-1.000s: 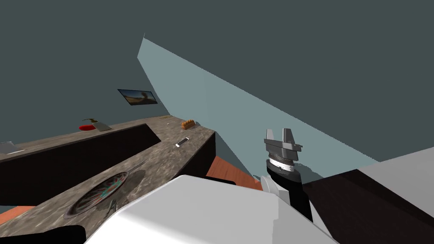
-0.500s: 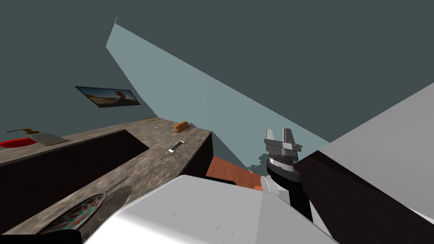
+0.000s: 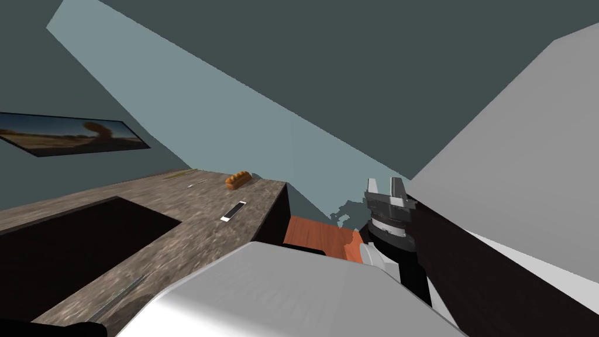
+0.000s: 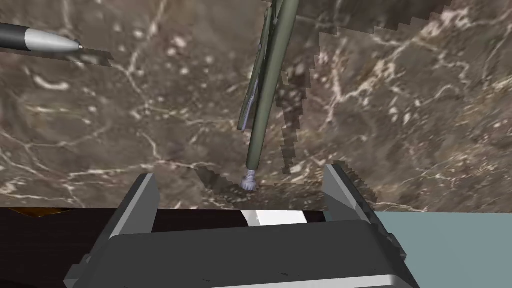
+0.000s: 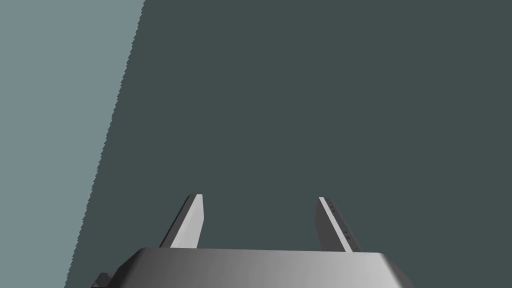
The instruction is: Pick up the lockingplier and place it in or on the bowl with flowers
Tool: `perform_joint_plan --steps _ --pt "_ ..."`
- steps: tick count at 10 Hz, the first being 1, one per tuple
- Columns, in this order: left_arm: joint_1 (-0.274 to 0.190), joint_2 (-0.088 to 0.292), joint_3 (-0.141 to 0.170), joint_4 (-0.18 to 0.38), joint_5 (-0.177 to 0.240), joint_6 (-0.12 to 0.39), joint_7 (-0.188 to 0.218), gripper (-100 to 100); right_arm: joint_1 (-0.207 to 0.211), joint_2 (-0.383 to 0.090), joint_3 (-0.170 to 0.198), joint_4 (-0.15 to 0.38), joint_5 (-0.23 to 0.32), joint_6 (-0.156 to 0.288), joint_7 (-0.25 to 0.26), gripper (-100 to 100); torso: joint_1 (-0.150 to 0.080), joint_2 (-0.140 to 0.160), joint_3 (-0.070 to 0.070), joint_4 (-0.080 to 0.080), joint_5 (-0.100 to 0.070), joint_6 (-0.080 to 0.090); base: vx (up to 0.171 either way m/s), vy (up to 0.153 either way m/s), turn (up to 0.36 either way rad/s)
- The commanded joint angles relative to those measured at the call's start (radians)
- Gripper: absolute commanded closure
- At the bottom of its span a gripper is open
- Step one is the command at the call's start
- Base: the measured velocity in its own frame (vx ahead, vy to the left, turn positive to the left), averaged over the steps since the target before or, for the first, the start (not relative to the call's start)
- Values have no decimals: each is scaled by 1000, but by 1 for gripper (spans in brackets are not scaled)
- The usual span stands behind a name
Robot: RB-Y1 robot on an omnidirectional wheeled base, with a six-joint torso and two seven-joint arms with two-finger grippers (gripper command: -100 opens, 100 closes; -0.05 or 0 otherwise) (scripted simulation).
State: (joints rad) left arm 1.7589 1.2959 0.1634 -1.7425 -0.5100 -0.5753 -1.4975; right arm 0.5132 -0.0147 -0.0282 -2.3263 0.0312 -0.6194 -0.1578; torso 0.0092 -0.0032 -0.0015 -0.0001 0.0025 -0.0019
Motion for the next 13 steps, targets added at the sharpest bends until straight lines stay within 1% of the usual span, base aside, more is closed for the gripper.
perform_joint_plan --steps 1,3,4,5,6,7,8,10,11,12,13 --pt "13 28 0 10 -27 9 -36 -100 0 0 0 0 0 0 0 0 0 0 0 0 0 0 -39 82 -215" --pt "20 57 -1 26 -55 14 -68 -100 0 0 0 0 0 0 0 0 -2 0 0 0 0 0 -26 71 -212" --pt "13 48 -5 21 -46 15 -54 -100 0 0 0 0 0 0 0 0 -2 -1 -1 0 -1 0 -6 38 -50" --pt "13 50 -5 22 -47 15 -57 0 0 0 0 0 0 0 0 0 -5 -2 -1 0 -1 -1 -1 8 7" --pt "-28 48 -38 31 -58 26 -43 -100 0 0 0 0 0 0 0 0 -7 -2 -1 0 -2 -1 -20 -10 -46" --pt "-41 47 -49 35 -62 30 -39 -100 0 0 0 0 0 0 0 0 -8 -1 -1 0 -2 -1 -33 -16 -35" --pt "-68 45 -71 41 -69 37 -30 -100 0 0 0 0 0 0 0 0 -9 -1 0 0 -2 -1 -33 -18 -28" --pt "-96 43 -93 47 -76 44 -21 -100 0 0 0 0 0 0 0 0 -9 -1 0 0 -2 -1 -26 -11 -28" --pt "-123 41 -116 54 -84 51 -12 -100 0 0 0 0 0 0 0 0 -9 -1 0 0 -2 -1 -23 -11 -23" --pt "-107 43 -103 48 -80 48 -16 -100 0 0 0 0 0 0 0 0 -9 -1 0 0 -2 -1 -10 -6 -5" --pt "-110 43 -105 48 -80 50 -14 100 0 0 0 0 0 0 0 0 -8 -2 -1 0 -2 -1 0 0 0"
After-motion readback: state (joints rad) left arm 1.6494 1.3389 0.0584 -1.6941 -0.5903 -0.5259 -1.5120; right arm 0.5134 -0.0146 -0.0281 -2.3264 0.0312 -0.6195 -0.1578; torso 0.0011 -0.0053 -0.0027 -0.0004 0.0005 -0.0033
